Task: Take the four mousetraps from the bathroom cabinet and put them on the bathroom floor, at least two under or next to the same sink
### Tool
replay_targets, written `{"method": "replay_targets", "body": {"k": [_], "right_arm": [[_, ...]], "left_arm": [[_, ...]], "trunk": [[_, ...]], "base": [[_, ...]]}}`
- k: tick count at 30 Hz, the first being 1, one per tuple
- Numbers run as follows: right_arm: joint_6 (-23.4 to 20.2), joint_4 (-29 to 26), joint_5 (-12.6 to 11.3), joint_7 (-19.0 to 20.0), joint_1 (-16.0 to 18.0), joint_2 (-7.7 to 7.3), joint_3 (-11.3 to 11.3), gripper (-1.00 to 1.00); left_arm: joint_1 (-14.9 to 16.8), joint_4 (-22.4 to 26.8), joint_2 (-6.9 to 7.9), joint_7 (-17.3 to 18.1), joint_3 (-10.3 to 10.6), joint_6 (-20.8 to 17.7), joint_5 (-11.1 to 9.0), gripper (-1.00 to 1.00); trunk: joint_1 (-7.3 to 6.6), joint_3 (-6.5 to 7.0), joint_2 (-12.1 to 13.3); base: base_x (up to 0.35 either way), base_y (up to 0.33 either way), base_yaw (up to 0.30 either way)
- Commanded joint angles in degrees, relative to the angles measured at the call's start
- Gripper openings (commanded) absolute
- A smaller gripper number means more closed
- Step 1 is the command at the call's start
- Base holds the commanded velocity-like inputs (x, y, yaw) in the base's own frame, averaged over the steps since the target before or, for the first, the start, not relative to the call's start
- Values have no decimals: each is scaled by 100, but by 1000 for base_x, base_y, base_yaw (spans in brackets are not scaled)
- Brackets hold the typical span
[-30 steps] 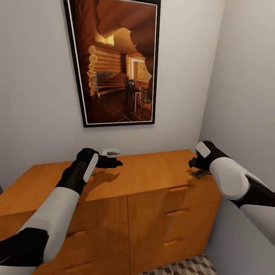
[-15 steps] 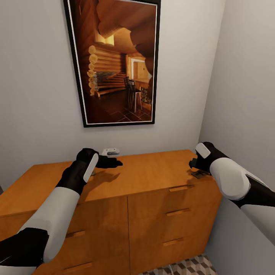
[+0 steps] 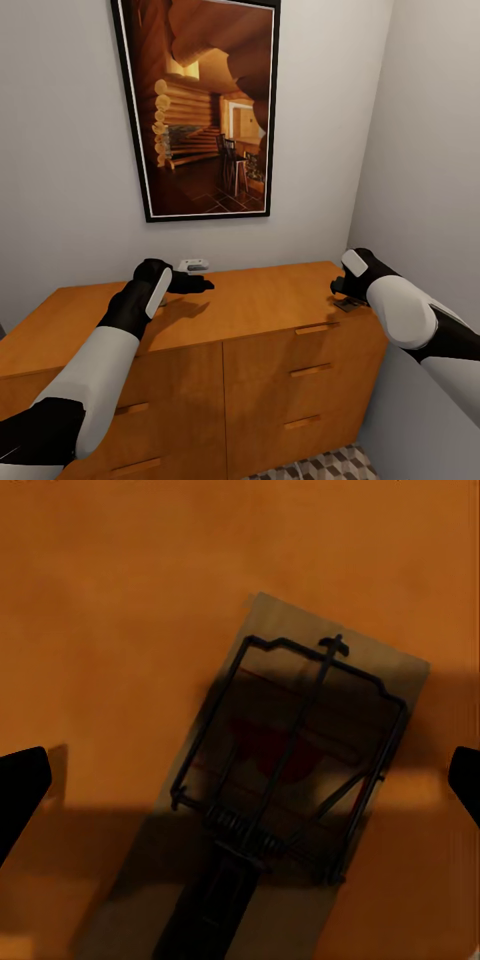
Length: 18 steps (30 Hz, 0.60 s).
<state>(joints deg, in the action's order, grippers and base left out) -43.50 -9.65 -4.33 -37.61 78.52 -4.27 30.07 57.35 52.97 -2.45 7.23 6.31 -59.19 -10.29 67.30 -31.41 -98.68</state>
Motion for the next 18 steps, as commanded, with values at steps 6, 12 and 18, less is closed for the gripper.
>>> {"method": "replay_targets", "body": {"k": [6,12,18], "right_arm": [[-21,-1,-53,-36,3,-25,-10,-100],[-31,1,-58,-36,3,-37,-10,-100],[-42,-1,-53,-36,2,-39,-10,-100]], "left_arm": [[4,3,0,-3,-1,-22,-17,100],[4,3,1,-3,1,-22,-17,100],[4,3,1,-3,0,-22,-17,100]], "trunk": [[0,-7,-3],[0,-7,-3],[0,-7,-3]], "base": [[0,0,0],[0,0,0],[0,0,0]]}}
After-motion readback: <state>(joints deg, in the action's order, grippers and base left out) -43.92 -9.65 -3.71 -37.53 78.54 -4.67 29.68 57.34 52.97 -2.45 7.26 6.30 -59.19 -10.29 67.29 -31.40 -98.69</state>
